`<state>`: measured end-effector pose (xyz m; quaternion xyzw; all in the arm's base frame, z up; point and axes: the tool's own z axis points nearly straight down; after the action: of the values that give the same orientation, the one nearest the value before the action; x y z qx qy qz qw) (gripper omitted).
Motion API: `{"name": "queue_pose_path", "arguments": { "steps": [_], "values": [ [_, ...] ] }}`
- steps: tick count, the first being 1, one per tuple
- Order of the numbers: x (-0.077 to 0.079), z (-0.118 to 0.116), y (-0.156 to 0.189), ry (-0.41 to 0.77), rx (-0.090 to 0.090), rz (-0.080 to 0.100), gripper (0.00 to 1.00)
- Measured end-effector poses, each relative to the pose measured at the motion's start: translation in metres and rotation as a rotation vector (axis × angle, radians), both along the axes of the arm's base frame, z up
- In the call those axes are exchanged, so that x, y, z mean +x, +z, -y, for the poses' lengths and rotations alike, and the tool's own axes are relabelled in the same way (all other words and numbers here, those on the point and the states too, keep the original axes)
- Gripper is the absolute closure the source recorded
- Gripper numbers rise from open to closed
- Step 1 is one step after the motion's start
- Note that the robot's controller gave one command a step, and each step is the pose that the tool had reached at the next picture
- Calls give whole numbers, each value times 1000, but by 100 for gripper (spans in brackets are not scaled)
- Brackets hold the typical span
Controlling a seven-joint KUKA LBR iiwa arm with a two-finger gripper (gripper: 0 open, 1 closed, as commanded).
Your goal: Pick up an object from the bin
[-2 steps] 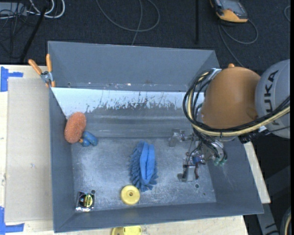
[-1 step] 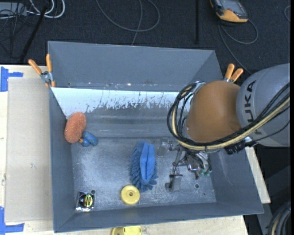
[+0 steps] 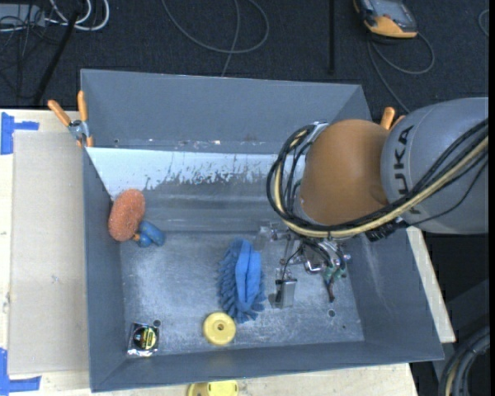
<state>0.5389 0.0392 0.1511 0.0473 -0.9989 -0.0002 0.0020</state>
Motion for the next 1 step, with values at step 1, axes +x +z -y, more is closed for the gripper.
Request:
{"name": "queue_pose_path", "arguments": {
  "steps": [1],
  "values": [
    [12,-24,-29,65,0,7,0]
  ]
}}
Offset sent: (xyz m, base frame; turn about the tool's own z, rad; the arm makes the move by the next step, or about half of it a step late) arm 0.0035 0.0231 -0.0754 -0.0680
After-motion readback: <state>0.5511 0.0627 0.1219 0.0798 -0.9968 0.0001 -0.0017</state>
